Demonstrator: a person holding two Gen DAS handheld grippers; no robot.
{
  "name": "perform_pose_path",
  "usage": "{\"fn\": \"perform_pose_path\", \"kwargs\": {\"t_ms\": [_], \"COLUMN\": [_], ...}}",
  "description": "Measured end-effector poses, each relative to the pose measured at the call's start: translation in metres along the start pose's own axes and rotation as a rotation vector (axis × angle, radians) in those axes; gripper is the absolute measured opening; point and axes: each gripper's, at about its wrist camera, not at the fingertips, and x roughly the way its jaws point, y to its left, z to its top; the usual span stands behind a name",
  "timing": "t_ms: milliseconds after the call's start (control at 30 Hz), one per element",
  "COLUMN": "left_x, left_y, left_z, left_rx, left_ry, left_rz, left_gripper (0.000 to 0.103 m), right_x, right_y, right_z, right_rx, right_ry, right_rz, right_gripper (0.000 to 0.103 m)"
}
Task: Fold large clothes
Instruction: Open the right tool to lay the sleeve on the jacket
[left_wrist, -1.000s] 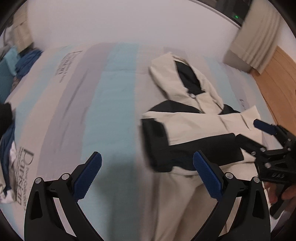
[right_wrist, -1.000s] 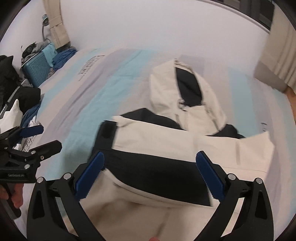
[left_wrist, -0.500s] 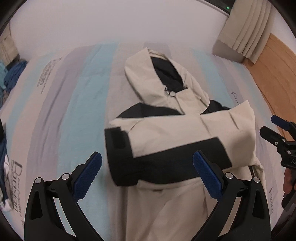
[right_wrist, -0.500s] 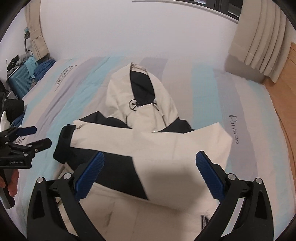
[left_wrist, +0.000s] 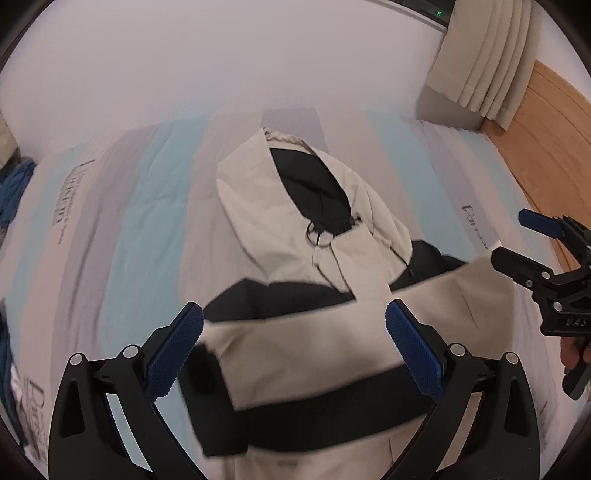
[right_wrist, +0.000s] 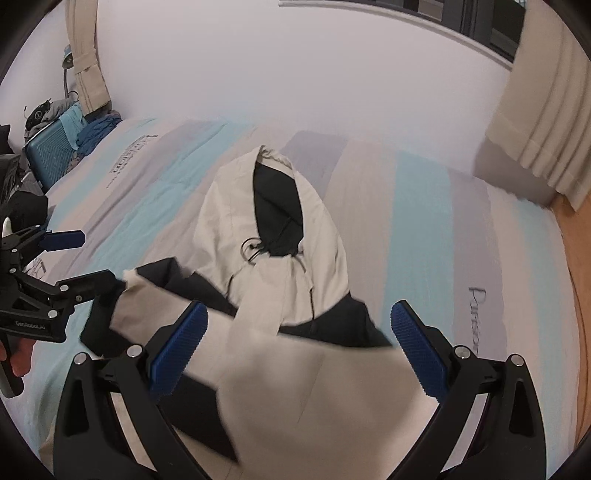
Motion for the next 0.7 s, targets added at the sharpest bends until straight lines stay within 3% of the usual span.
{"fn": "perform_pose_path", "kwargs": {"t_ms": [467, 700], "left_x": [0.152, 0.207], "left_y": [0.057, 0.088], "left_z": [0.093, 0.131], "left_rx": [0.013, -0.024], "left_ry": [0.059, 0.078], "left_rz": [-0.012, -0.002], "left_gripper": [0.097, 0.097], "right_x": [0.182, 0.246], "right_y": [-0.028, -0.034], "right_z": [0.086, 0.12], "right_rx": [-0.106, -0.134], "right_ry": [0.053, 0.081], "right_rz": [0.07, 0.061], "right_gripper": [0.091, 0.088]}}
